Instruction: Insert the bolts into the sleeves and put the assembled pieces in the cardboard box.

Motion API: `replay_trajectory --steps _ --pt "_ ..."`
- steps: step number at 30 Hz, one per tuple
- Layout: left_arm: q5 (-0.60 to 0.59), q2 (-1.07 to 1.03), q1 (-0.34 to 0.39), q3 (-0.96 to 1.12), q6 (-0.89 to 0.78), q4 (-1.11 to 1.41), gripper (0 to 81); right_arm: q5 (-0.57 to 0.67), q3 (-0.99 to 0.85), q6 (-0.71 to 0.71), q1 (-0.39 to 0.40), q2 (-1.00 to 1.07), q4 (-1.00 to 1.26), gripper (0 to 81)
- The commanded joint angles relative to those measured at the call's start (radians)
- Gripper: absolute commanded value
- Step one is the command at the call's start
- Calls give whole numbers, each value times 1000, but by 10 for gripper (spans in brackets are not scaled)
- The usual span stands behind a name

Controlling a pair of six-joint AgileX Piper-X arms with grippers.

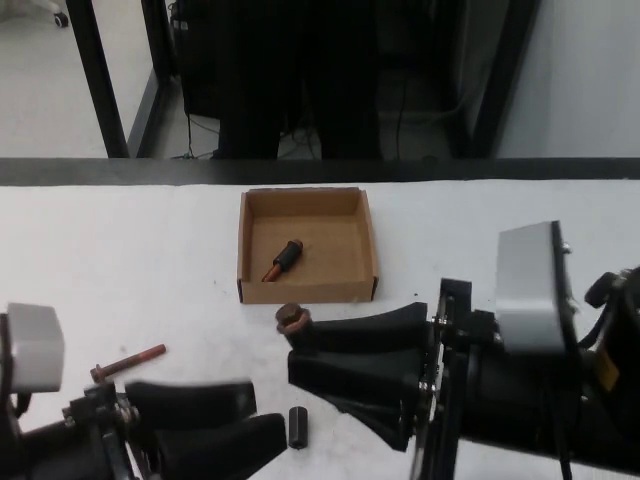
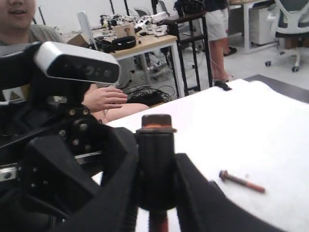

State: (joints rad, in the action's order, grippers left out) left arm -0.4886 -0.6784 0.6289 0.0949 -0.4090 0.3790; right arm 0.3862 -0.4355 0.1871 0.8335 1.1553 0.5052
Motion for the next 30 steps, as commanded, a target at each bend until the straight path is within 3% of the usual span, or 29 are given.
replay_trajectory --steps 1,2,3,11,22,30 --pt "-7 7 -2 1 -116 -47 146 -11 -39 23 -15 -11 -64 2" --pt "-10 7 -2 1 -148 -53 27 -18 -66 22 -23 -11 -115 2" --pt "-14 7 -2 1 -164 -53 3 -31 -96 12 -30 -11 -167 2" --pt "82 7 -2 14 -326 -121 8 -67 -368 -53 -163 63 -645 2" --pt "287 -9 -2 241 -263 -552 8 -67 -686 -36 -284 334 -883 2" --pt "308 -87 -2 330 -263 -607 8 -67 -913 -36 -307 549 -995 2"
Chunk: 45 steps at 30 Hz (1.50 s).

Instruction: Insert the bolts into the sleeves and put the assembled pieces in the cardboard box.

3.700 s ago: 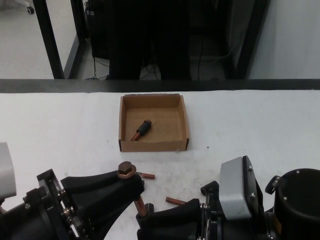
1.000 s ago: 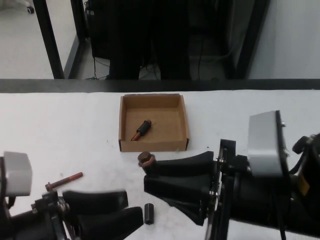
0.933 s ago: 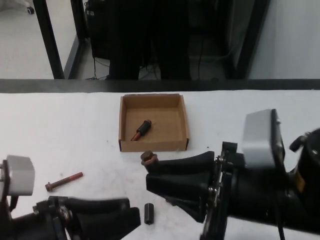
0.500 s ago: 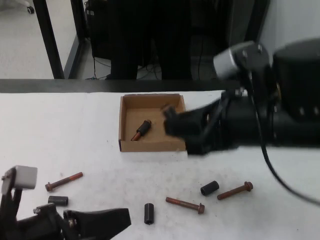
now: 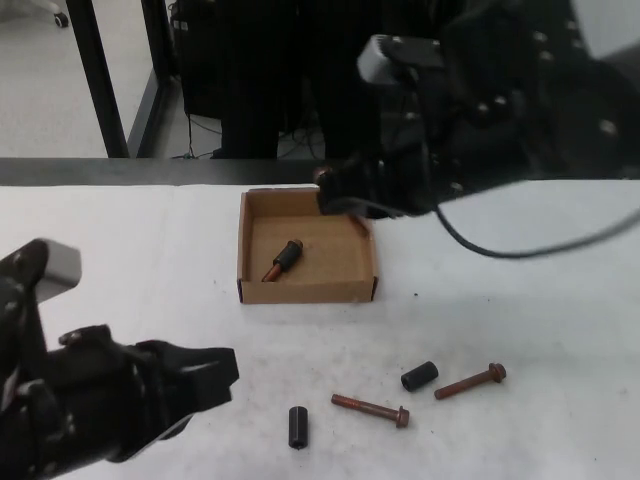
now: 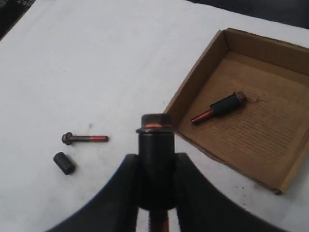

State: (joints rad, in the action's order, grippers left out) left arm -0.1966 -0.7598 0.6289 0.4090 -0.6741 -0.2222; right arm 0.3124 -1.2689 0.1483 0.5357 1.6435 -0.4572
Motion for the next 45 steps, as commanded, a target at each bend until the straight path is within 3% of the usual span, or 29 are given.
replay_trajectory --steps 1,9,14,22,45 --pt "16 -13 -2 19 0 -5 8 7 -107 2 -11 85 -44 2" --pt "48 -22 -50 19 -97 -34 8 -22 -283 18 -49 257 -152 2" --pt "50 -38 -161 19 -97 -35 8 -22 -362 18 -77 355 -210 2" --pt "-91 -151 -308 19 -97 8 8 -22 -408 18 -101 465 -220 2" --pt "-120 -358 -317 121 -104 47 8 -30 -581 -2 -125 620 -333 2"
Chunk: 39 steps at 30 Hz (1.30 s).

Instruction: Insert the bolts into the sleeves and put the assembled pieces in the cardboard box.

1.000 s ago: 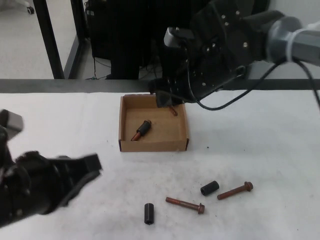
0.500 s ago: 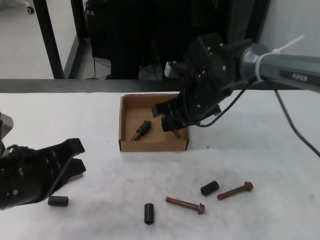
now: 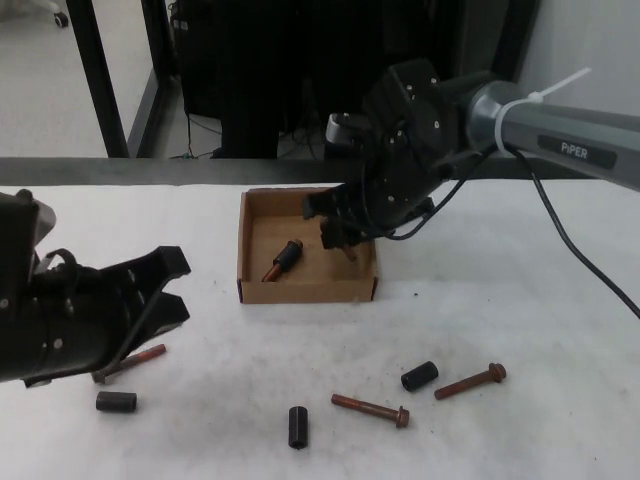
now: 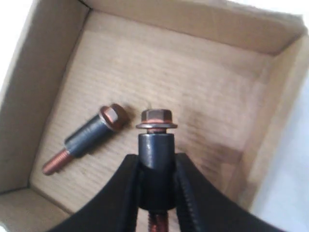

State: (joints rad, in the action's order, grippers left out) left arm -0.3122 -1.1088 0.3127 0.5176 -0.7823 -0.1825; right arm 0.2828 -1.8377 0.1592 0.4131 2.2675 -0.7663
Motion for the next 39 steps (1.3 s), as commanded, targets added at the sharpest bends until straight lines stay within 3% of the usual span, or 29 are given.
replay_trajectory --steps 1,4,6,9,11,17,24,27,33,39 --pt "-4 -13 -1 12 5 7 8 -8 -13 -19 -2 -4 -31 2" --pt "-12 -18 -1 12 5 3 8 -7 -13 -40 -2 -4 -33 53" --pt "-12 -19 -1 12 -3 -3 8 0 -13 -40 3 -4 -32 172" --pt "3 -20 -1 12 -47 -23 8 -2 -13 -23 6 -4 -31 426" --pt "8 -23 -1 12 -86 -23 8 -2 -13 2 6 -4 -31 494" --pt "101 -23 -7 12 -245 -21 8 53 -13 27 6 -6 -31 456" --pt "269 -23 -56 12 -584 5 8 105 -13 59 3 -59 -60 456" --pt "248 -36 -88 12 -663 7 8 107 -13 59 3 -106 -60 423" --pt "61 -154 -131 16 -685 5 8 241 -13 59 1 -207 -75 261" --pt "78 -225 -131 83 -743 -67 8 292 -13 -5 15 -306 -197 246"
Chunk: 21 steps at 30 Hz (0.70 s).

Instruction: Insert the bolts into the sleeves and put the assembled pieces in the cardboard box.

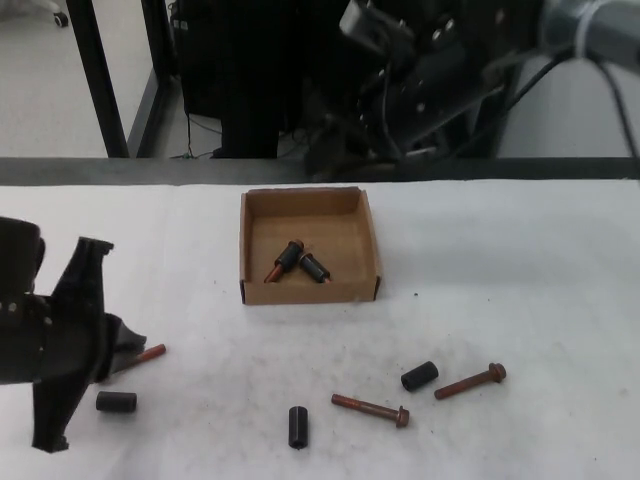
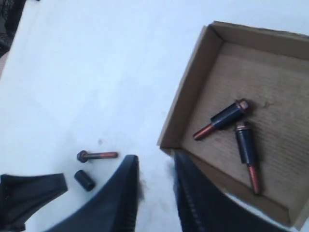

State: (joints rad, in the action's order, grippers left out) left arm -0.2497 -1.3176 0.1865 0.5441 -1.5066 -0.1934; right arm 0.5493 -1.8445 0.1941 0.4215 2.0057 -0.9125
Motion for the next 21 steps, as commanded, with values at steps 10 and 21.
replay_trajectory --steps 10,21 --pt "314 -32 -26 271 -9 -567 8 25 -3 -184 39 -174 -221 246" --pt "209 -179 -45 400 126 -646 8 22 158 -284 70 -323 -334 246"
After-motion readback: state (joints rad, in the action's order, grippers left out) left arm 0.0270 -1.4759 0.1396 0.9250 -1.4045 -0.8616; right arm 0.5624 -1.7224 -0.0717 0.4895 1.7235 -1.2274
